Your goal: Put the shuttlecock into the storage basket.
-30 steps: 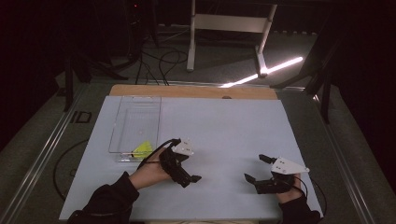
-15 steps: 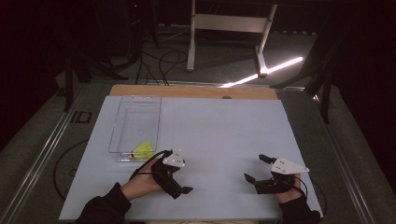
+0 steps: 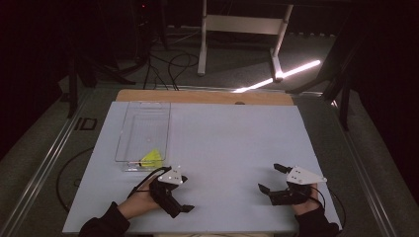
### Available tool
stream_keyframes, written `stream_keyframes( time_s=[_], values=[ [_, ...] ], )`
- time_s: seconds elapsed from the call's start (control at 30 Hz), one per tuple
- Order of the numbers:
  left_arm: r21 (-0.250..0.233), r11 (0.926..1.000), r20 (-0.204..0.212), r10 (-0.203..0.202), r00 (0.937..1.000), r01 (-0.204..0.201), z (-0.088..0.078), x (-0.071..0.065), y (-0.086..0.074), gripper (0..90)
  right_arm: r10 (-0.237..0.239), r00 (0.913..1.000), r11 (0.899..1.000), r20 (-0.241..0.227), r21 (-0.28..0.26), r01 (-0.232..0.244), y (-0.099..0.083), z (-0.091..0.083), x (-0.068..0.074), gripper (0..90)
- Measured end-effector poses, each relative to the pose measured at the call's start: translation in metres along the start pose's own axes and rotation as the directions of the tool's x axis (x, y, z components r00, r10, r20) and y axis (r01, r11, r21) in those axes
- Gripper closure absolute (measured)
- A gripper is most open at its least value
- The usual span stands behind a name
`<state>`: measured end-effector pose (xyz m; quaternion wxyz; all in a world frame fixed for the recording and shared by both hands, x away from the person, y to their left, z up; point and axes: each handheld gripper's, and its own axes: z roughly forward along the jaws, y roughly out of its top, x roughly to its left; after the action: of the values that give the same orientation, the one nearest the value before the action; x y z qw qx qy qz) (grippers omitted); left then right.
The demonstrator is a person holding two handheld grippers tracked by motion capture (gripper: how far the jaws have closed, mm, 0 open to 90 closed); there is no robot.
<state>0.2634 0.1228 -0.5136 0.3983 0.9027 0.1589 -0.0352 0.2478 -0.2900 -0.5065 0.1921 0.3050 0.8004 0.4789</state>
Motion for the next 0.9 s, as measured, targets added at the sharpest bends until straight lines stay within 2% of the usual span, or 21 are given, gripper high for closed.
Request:
stream_keyframes(
  time_s=[0.17,0.37,0.47,0.63,0.9],
  values=[
    [0.008,0.9996,-0.021,-0.027,0.9994,0.027,-0.004,0.001,-0.010,0.1,-0.002,1.0000,1.000,0.000,0.000,0.002,0.000,0.000,0.000,8.4],
    [-0.012,0.9974,-0.059,-0.072,0.9956,0.071,-0.014,0.004,-0.023,0.1,0.001,1.0000,1.000,0.001,-0.001,-0.001,0.000,0.000,0.000,8.4],
    [-0.013,0.9968,-0.083,-0.080,0.9934,0.079,-0.018,0.005,-0.029,0.1,-0.002,1.0000,1.000,0.000,-0.001,0.002,0.000,0.000,0.000,8.4],
    [-0.020,0.9955,-0.093,-0.094,0.9912,0.092,-0.024,0.007,-0.036,0.1,-0.002,1.0000,1.000,0.002,-0.001,0.002,0.000,-0.001,0.000,8.4],
    [-0.060,0.9905,-0.136,-0.131,0.9821,0.124,-0.037,0.009,-0.048,0.1,-0.001,1.0000,1.000,0.001,-0.003,0.001,0.000,-0.001,0.000,8.4]
  ],
)
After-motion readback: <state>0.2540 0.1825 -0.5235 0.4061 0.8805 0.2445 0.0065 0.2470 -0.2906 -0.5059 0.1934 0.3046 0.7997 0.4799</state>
